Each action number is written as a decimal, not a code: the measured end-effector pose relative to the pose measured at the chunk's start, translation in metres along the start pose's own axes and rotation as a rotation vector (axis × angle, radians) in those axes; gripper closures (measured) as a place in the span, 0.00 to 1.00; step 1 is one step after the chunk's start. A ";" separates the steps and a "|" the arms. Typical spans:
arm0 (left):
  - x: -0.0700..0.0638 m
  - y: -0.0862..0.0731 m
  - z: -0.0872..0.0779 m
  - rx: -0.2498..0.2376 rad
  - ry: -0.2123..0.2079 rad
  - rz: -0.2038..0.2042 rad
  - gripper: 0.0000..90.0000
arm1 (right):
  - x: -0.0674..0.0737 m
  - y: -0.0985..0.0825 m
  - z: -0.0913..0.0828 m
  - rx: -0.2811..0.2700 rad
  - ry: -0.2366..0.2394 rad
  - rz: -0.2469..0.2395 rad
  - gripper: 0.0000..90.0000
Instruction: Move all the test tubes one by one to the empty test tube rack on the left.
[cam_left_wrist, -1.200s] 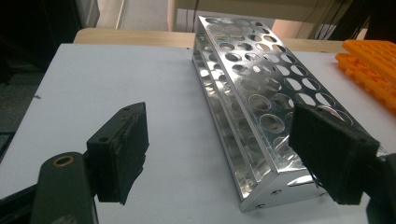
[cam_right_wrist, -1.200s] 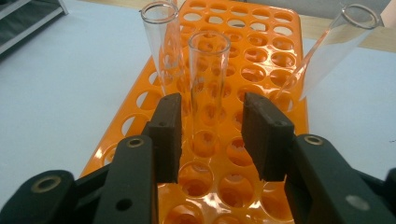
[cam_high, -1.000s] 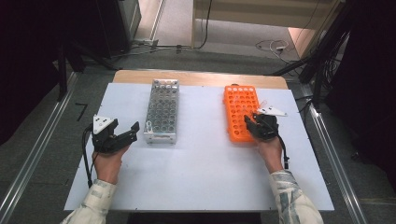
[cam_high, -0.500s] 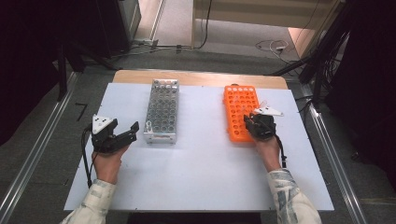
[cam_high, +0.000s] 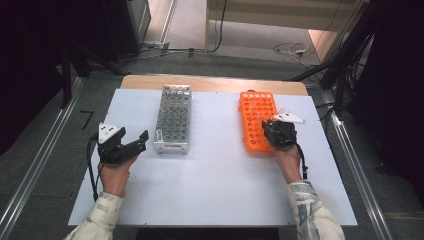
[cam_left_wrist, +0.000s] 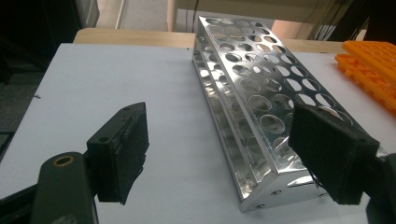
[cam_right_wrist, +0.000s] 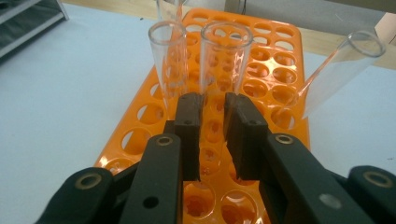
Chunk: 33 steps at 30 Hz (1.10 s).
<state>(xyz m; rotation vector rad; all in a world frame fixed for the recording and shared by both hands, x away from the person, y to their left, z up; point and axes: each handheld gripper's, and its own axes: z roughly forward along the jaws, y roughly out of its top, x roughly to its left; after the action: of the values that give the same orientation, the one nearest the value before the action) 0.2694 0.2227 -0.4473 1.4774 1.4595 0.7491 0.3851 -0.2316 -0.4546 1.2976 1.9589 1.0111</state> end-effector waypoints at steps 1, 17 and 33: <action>0.000 0.000 0.000 0.001 0.000 0.001 0.22 | 0.000 0.001 -0.001 -0.003 0.002 0.002 0.81; -0.001 0.002 -0.003 -0.014 -0.005 -0.003 0.22 | -0.001 0.016 -0.028 -0.065 0.033 0.013 0.81; -0.005 0.004 -0.006 -0.025 -0.016 -0.001 0.20 | 0.016 0.009 -0.050 -0.044 0.098 -0.020 0.81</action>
<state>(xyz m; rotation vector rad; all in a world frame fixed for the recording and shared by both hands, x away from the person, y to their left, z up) 0.2658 0.2192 -0.4402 1.4606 1.4343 0.7505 0.3448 -0.2282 -0.4205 1.2235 2.0056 1.1212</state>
